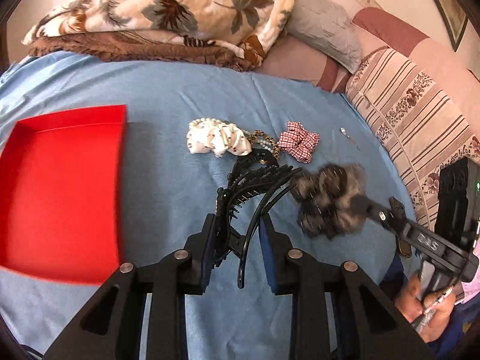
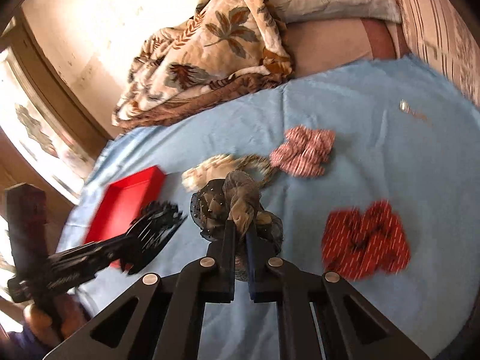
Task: Organize jewelry
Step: 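Grasp the grey sheer scrunchie with the right tool while the left tool grasps the black claw clip, then carry the scrunchie with the right tool while the left tool carries the claw clip to the red tray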
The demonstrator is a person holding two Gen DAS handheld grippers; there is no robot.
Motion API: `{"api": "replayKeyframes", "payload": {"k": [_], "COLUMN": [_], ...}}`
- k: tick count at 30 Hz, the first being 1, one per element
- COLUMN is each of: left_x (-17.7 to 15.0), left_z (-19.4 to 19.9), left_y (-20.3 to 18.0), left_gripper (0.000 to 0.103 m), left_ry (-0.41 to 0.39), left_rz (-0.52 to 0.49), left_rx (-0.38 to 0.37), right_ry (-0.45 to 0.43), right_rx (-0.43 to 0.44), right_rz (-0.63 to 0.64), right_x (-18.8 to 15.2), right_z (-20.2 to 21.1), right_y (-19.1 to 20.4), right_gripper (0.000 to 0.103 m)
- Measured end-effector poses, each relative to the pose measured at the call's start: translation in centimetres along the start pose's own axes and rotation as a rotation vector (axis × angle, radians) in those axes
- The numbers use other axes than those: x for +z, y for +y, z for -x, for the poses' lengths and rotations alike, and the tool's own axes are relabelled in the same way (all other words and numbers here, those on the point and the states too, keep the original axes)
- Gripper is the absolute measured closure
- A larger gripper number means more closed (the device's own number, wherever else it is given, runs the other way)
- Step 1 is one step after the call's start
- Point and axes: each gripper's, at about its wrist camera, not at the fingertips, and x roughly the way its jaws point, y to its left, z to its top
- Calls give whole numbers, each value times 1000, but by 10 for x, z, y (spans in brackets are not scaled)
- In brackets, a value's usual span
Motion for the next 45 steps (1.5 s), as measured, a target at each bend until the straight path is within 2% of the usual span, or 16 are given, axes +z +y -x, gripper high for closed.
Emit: {"api": "replayKeyframes", "payload": {"k": [2, 4, 8, 10, 12, 13, 21, 25, 30, 34, 38, 39, 40, 41, 42, 45], "left_x": [-6, -12, -26, -35, -41, -43, -46, -52, -58, -60, -66, -68, -70, -70, -70, -66], "left_z": [7, 10, 6, 3, 1, 0, 8, 8, -6, -12, -23, -26, -29, -32, -32, -25], "left_y": [2, 3, 3, 2, 1, 0, -7, -8, -6, -12, -23, -26, -28, -29, -29, -24], "left_gripper": [76, 76, 76, 76, 76, 77, 78, 77, 71, 57, 56, 59, 78, 90, 96, 99], "left_ry": [-5, 0, 36, 61, 75, 78, 55, 54, 84, 85, 116, 123, 129, 137, 136, 116], "left_rz": [3, 5, 4, -2, -6, -9, -24, -47, -51, -80, -117, -130, -137, -139, -140, -105], "left_rx": [9, 11, 11, 15, 13, 15, 21, 39, 35, 27, 36, 52, 66, 79, 84, 56], "right_ry": [21, 42, 61, 51, 38, 32, 57, 54, 28, 26, 38, 48, 58, 77, 87, 68], "right_rx": [74, 81, -56, -102, -130, -141, -221, -179, -137, -101, -139, -150, -159, -160, -157, -144], "right_rz": [-68, -103, -75, -69, -61, -59, -68, -127, -152, -205, -201, -202, -202, -200, -202, -176], "right_x": [-14, -24, -39, -41, -40, -40, -30, -29, -27, -20, -11, -10, -10, -10, -10, -10], "right_z": [5, 3, -6, -7, -6, -6, -33, -33, -25, -29, -46, -52, -57, -63, -66, -60], "right_y": [-6, -10, -17, -19, -19, -19, -29, -34, -32, -35, -35, -35, -37, -38, -39, -35], "right_gripper": [96, 96, 92, 79, 51, 48, 47, 47, 33, 32, 32, 36, 46, 72, 80, 88]}}
